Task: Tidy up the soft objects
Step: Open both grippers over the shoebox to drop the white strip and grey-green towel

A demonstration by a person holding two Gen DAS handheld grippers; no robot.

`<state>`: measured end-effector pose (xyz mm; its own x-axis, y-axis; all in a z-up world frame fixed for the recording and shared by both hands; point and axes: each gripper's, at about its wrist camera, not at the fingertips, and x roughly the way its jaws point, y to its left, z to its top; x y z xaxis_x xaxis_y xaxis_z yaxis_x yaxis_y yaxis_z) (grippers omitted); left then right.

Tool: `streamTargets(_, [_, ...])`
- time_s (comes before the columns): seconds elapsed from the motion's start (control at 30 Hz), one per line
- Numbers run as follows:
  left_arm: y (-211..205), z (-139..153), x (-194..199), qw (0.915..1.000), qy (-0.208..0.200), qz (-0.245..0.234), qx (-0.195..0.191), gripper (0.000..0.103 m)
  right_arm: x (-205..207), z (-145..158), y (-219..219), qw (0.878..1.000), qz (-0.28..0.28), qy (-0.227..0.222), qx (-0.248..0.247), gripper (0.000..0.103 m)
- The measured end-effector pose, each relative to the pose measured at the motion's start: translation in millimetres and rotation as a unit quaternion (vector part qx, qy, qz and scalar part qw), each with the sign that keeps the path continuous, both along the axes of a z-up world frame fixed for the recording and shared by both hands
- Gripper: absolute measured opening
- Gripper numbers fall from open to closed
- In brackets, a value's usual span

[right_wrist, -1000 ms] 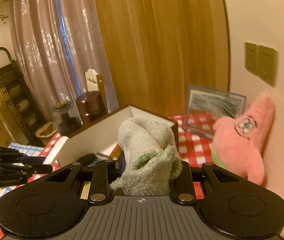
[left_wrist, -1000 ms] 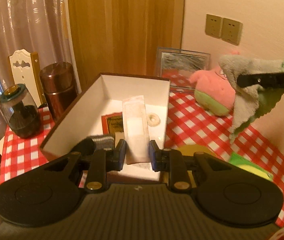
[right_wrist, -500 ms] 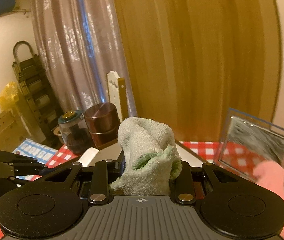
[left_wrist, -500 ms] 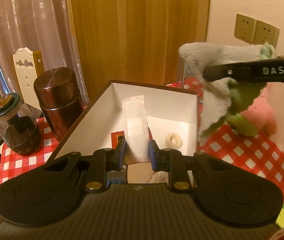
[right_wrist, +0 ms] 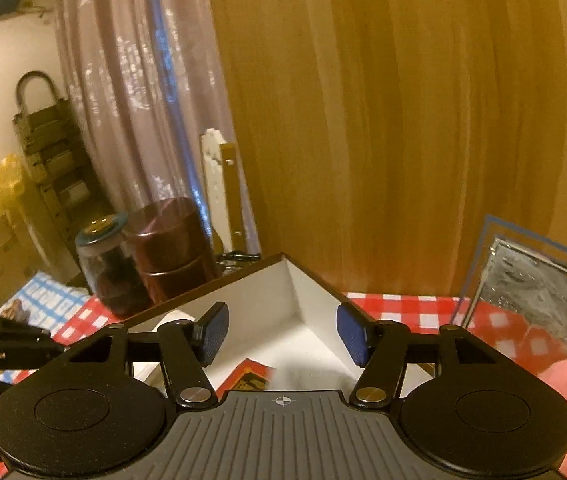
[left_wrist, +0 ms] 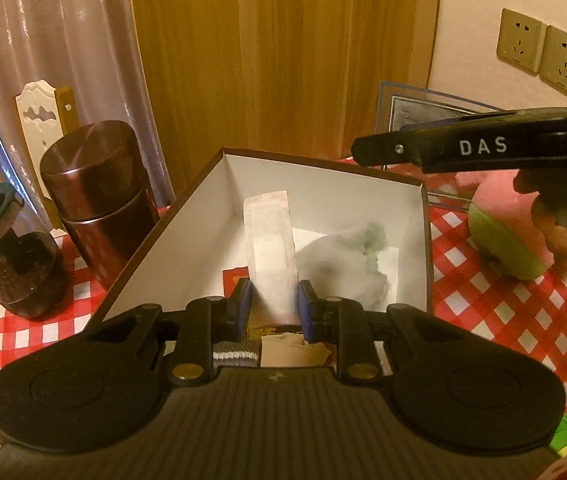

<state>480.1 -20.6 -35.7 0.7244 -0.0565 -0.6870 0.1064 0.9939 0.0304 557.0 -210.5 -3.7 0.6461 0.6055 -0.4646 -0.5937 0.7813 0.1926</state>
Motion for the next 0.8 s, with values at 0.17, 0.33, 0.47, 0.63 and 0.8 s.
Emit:
streamTargets(0.17, [-1, -5, 8, 1.0, 0.001, -0.004, -0.003, 0.024, -2, -7, -11, 1.0, -0.013, 0.017, -0.016, 0.06])
streamTargets(0.33, [1, -5, 11, 0.9999, -0.013, 0.005, -0.002, 0.057, -11, -10, -19, 0.999, -0.021, 0.027, -0.022, 0.06])
streamTargets(0.47, [4, -1, 7, 0.9999, -0.011, 0.008, 0.001, 0.059, -22, -5, -23, 0.999, -0.02, 0.028, -0.02, 0.061])
streamTargets(0.63, [14, 6, -11, 0.9998, -0.006, 0.015, -0.015, 0.059, -37, -1, -27, 0.999, -0.02, 0.031, -0.015, 0.062])
streamTargets(0.8, [20, 14, -37, 0.9994, -0.005, 0.018, -0.03, 0.059, -57, 1, -36, 0.999, -0.032, 0.037, -0.008, 0.066])
